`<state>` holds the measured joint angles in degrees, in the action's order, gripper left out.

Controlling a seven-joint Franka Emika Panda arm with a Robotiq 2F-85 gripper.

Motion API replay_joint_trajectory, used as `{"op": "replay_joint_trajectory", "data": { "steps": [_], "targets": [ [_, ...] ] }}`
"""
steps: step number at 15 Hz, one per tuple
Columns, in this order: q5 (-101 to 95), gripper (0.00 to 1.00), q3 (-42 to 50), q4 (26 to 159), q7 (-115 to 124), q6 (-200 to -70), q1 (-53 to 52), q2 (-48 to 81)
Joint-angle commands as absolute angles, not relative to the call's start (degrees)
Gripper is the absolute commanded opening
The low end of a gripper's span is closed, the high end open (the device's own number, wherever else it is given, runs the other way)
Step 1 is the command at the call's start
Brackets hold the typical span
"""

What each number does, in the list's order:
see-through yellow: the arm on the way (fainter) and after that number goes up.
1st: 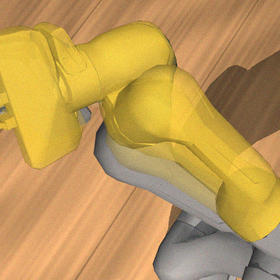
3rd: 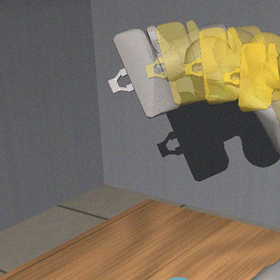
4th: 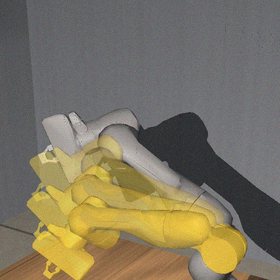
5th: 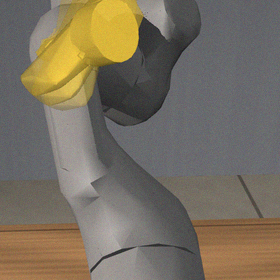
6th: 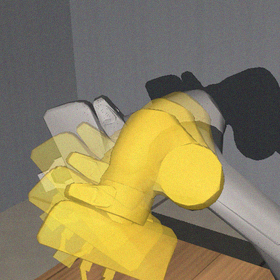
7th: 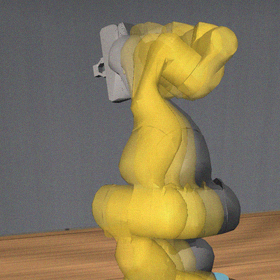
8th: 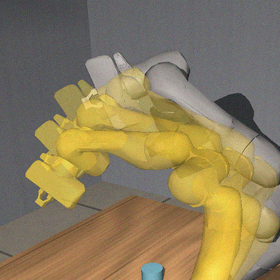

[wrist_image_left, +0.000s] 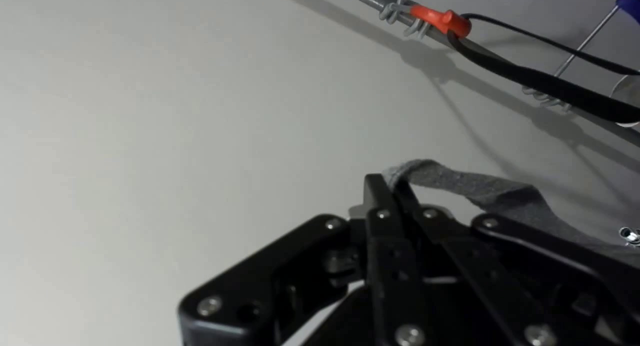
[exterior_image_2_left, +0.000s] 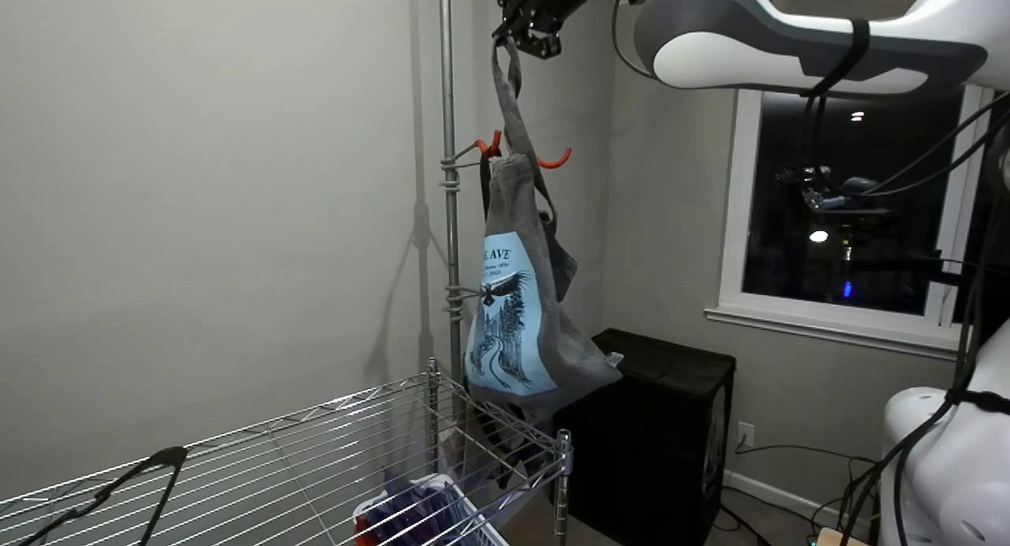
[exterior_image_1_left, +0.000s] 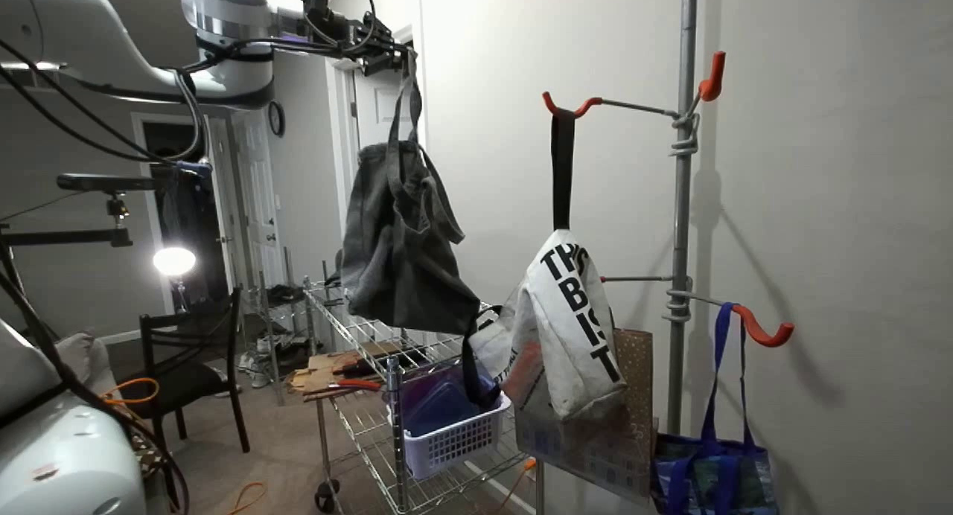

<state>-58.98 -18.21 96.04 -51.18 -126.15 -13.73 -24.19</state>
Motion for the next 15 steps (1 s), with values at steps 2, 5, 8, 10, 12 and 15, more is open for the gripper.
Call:
{"op": "replay_joint_trajectory", "data": {
  "steps": [2,5,8,10,12,15],
  "targets": [
    [-58.22,0.01,-14.70,96.71,-50.60,-126.36,-13.56,-27.49],
    [-56.66,0.01,-11.11,97.10,-51.07,-126.49,-13.29,-30.44],
    [-52.68,0.01,-6.57,96.85,-53.06,-126.96,-13.63,-33.00],
    [-50.52,0.01,-3.92,97.18,-53.66,-127.51,-13.24,-34.56],
    [-48.98,0.01,-1.42,97.12,-54.45,-127.89,-12.63,-35.40],
    [-47.95,0.01,2.03,97.64,-54.67,-128.83,-11.26,-35.60]
  ]
}}
